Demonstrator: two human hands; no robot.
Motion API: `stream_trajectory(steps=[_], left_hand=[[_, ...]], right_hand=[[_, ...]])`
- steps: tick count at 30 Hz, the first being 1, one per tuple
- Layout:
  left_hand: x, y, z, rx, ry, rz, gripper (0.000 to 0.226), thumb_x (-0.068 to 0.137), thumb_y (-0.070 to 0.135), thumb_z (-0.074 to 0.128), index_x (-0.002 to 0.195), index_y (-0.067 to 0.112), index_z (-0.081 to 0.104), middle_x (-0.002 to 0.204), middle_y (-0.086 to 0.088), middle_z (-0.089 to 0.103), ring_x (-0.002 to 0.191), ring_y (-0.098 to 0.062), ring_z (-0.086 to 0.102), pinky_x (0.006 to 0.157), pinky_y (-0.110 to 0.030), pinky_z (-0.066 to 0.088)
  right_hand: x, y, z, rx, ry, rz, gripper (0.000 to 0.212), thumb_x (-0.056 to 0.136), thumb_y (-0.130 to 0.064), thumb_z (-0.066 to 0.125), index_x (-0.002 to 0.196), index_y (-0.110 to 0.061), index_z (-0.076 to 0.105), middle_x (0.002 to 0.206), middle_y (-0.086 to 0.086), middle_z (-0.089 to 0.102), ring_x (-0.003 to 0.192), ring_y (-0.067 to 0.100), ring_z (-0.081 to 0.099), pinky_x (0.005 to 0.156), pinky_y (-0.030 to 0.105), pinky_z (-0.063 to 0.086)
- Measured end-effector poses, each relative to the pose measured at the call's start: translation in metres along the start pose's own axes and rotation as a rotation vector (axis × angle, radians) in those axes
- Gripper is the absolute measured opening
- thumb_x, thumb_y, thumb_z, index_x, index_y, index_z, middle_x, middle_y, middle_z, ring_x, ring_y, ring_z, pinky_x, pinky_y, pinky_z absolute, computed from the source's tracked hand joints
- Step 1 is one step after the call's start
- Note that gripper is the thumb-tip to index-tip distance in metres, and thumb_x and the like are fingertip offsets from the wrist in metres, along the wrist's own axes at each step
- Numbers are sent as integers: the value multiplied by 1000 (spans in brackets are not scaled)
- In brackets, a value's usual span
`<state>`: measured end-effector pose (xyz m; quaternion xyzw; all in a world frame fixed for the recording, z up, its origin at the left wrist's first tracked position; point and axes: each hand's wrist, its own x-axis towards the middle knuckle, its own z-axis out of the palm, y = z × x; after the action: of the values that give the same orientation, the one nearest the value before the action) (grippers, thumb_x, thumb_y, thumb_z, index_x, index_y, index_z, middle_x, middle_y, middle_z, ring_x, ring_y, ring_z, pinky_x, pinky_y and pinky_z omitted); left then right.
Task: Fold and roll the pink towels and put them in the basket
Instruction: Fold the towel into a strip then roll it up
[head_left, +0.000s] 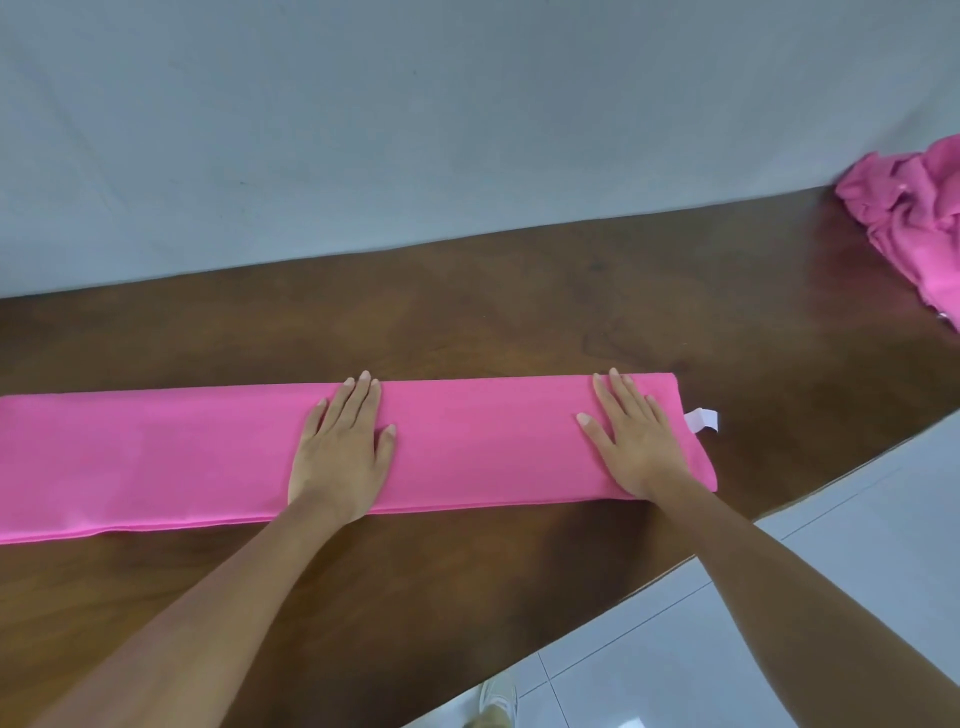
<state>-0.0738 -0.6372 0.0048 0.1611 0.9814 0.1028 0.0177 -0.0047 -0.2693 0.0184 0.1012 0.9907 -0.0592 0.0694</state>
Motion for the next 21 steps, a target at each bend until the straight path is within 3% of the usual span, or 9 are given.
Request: stream_trajectory(steps=[10,16,21], left_hand=[[-1,1,-1,3,5,0,65,105,48,11,162,19,-2,170,5,-5,156,-10,-7,128,-36,0],[-3,0,1,-10,31,-22,76,96,59,-1,163,23,5,169,8,0,156,-9,-3,126,-32,-1],[-6,3,0,-70,85,-79,75,96,60,12,160,23,27,167,8,19,155,-10,11,126,-34,10]], right_hand=[[4,19,-3,-79,-14,61,80,85,-83,-8,155,-47,-17,169,2,-14,154,32,-14,125,46,-7],[4,45,-13,-144,-93,-97,99,69,-90,-24,155,-41,-23,167,-3,-22,154,29,-17,126,52,1],[2,63,-17,-182,-159,-250,99,66,-93,-23,150,-40,-34,161,0,-36,150,31,-30,125,55,-3]])
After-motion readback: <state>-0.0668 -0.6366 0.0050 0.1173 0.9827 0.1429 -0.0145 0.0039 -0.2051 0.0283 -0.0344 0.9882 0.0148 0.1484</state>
